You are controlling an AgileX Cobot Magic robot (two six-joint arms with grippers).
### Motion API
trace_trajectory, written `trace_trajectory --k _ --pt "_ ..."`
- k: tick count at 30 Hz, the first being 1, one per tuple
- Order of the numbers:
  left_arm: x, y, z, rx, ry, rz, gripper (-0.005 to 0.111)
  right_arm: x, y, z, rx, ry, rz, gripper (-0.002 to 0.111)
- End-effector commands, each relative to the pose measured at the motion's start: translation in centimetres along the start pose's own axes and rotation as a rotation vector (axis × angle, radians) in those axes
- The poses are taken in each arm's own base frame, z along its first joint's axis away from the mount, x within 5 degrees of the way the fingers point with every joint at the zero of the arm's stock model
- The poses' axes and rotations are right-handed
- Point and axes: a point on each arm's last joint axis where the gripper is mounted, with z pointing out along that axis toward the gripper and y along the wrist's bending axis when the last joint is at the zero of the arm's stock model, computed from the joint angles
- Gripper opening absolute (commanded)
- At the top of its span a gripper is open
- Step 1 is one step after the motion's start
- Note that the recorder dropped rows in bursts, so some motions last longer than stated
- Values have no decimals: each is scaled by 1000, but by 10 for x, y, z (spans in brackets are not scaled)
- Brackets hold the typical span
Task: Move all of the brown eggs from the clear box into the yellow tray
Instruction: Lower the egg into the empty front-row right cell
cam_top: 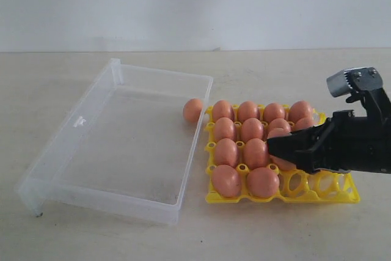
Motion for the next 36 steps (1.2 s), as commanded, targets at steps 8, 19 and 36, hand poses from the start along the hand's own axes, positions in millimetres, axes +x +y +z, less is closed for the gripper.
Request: trace_trajectory --k 8,19,36 --pt "0 0 0 0 -7 -16 -4 6 -8 -4 41 54 0 -1" --pt "0 0 0 0 -7 -16 -4 11 -9 -5 51 109 -33 -1" --pt "0 0 0 0 -7 -16 -4 8 -11 -4 66 76 -99 -1"
